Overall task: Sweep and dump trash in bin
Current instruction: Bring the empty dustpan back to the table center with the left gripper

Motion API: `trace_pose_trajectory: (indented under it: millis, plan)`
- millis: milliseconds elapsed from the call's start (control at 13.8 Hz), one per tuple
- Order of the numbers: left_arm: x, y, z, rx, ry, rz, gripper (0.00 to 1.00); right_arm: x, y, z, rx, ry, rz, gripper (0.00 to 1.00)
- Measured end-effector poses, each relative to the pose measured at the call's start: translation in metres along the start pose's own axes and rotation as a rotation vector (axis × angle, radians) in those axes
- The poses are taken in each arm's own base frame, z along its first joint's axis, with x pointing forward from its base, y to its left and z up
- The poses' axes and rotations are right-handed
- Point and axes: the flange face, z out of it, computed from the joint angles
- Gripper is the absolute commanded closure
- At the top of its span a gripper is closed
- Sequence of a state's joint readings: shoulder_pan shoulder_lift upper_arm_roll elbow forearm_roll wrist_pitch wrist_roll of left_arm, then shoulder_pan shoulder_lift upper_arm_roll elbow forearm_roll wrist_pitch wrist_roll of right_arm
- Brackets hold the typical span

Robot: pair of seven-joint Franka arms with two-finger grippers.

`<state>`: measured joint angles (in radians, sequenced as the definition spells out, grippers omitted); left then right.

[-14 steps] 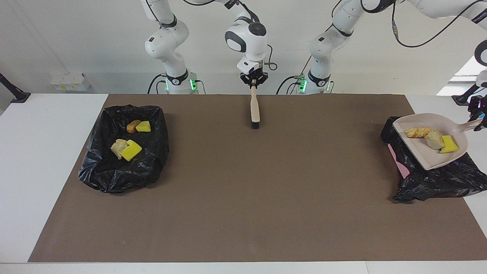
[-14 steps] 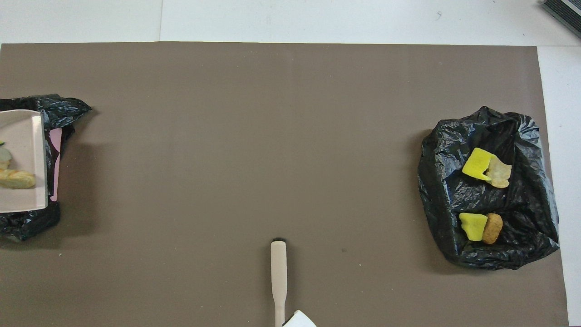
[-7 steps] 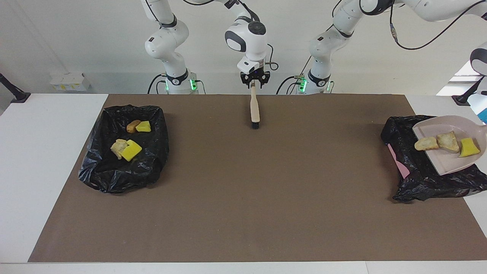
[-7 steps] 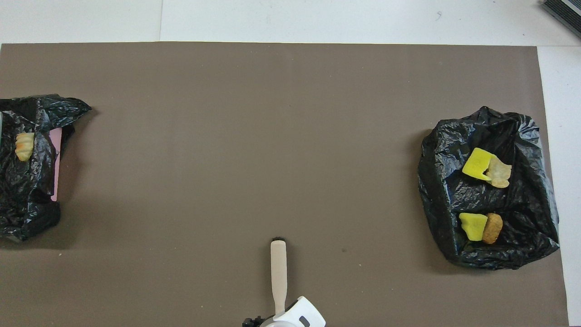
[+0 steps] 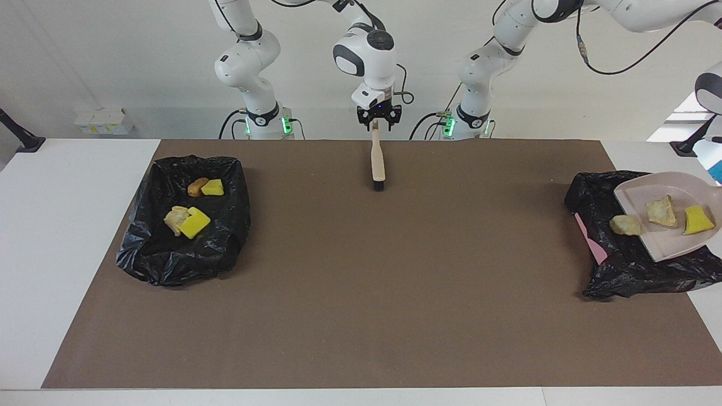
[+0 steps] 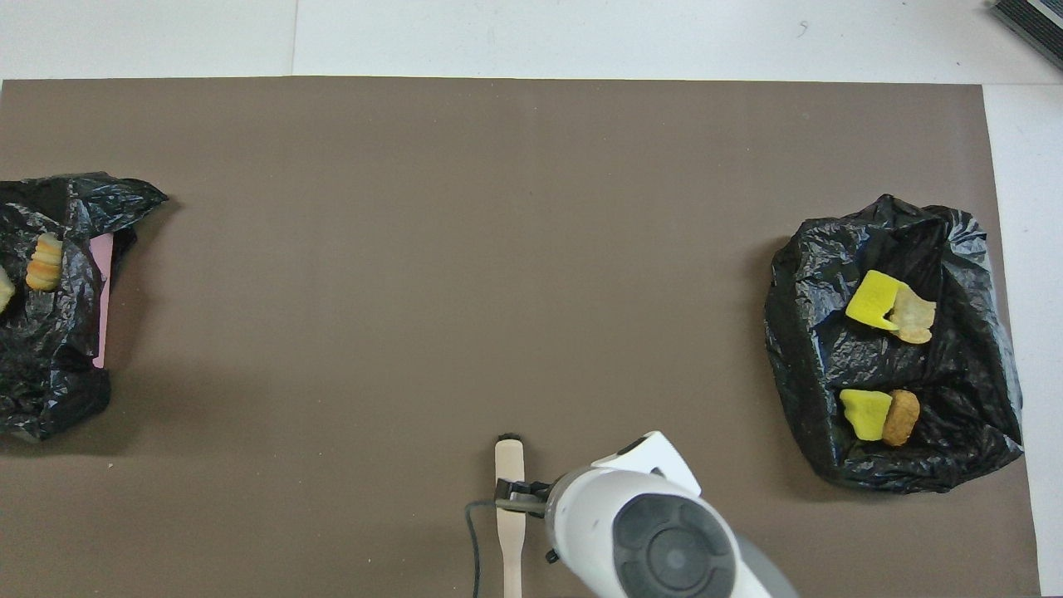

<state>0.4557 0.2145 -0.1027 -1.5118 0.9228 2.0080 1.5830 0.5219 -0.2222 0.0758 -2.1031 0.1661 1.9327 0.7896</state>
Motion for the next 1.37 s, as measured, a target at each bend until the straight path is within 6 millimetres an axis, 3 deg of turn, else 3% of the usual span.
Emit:
trace_pose_trajectory:
  millis: [145,362,868,1085,1374]
  plan:
    - [0.005,-0.003,-0.015,-0.013,-0.053,0.009,1.0,0.044,0.031,-0.045,0.021,0.065,0.006,0.0]
    - [0.012,-0.005,-0.039,-0.031,-0.115,-0.014,1.0,0.089,0.079,-0.093,0.012,0.11,-0.003,0.0]
    - [0.033,-0.005,-0.071,-0.085,-0.159,-0.016,1.0,0.138,0.136,-0.158,-0.115,0.118,0.054,0.0]
    - [0.047,0.0,-0.078,-0.141,-0.08,-0.062,1.0,0.157,0.16,-0.167,-0.16,0.081,0.022,0.0]
    - [0.082,0.012,-0.102,-0.263,0.053,-0.137,1.0,0.17,0.169,-0.165,-0.163,0.07,0.033,0.0]
